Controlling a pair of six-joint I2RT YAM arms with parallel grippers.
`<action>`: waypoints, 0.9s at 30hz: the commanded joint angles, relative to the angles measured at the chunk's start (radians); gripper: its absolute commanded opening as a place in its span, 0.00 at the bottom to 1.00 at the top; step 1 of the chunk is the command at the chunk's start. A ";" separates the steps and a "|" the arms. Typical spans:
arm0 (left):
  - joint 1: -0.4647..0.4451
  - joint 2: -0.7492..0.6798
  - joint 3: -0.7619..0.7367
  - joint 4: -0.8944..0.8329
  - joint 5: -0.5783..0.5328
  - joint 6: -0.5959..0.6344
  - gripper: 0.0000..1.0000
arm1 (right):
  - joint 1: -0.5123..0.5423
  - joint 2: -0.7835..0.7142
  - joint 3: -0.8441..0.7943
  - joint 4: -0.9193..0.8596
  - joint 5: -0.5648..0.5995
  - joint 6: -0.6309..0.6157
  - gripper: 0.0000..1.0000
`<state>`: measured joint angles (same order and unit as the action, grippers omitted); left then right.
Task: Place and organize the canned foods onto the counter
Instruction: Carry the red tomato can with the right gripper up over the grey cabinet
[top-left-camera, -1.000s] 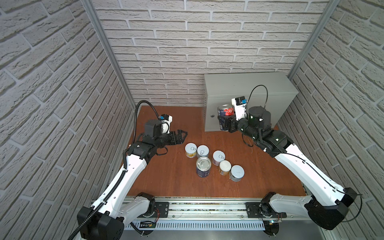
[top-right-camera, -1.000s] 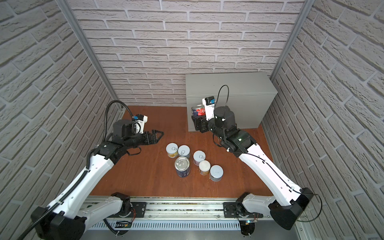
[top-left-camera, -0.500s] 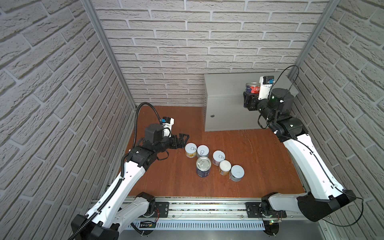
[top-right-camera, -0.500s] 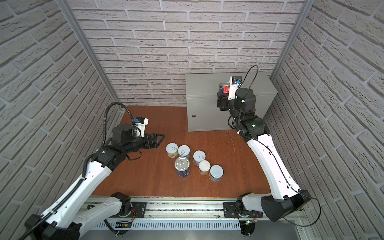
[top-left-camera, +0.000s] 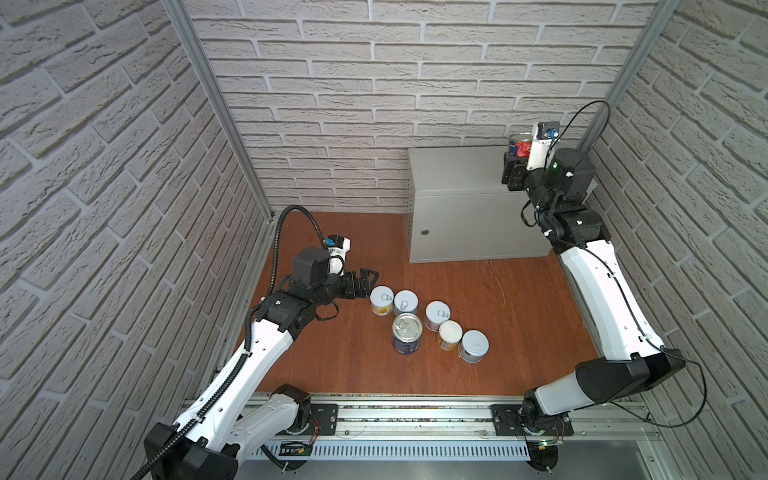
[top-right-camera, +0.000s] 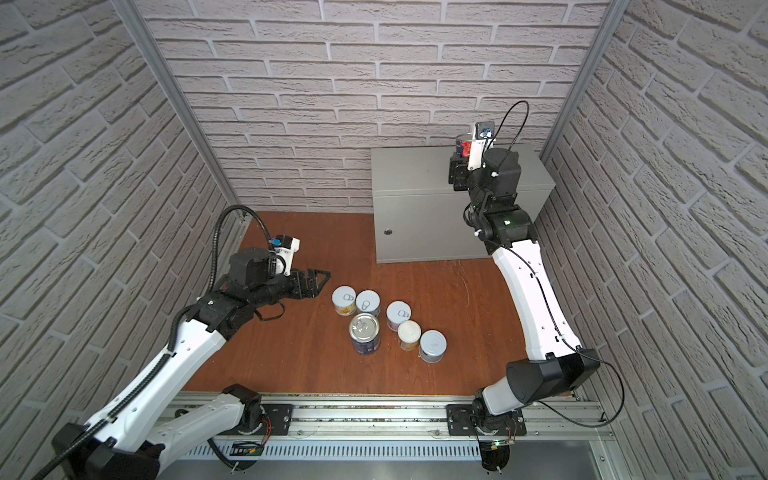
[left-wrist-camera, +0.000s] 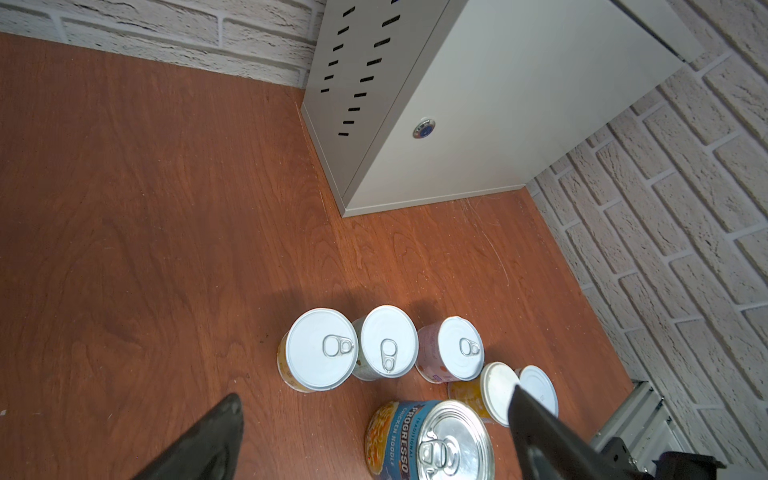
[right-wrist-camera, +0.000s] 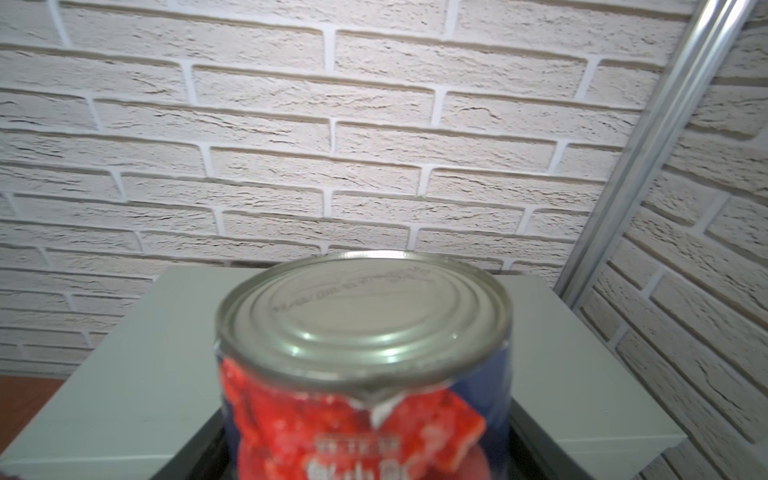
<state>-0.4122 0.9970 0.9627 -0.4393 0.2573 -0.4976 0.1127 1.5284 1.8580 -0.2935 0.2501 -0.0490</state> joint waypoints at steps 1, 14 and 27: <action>-0.006 0.007 0.007 0.021 -0.014 0.014 0.99 | -0.068 0.002 0.082 0.194 -0.007 0.072 0.54; -0.007 0.015 0.022 -0.014 -0.043 0.030 0.98 | -0.219 0.116 0.177 0.215 -0.061 0.156 0.54; -0.006 0.026 0.045 -0.035 -0.057 0.019 0.99 | -0.231 0.270 0.294 0.267 0.031 0.151 0.53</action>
<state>-0.4145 1.0241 0.9810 -0.4763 0.2192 -0.4870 -0.1215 1.8088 2.0968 -0.2340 0.2447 0.1009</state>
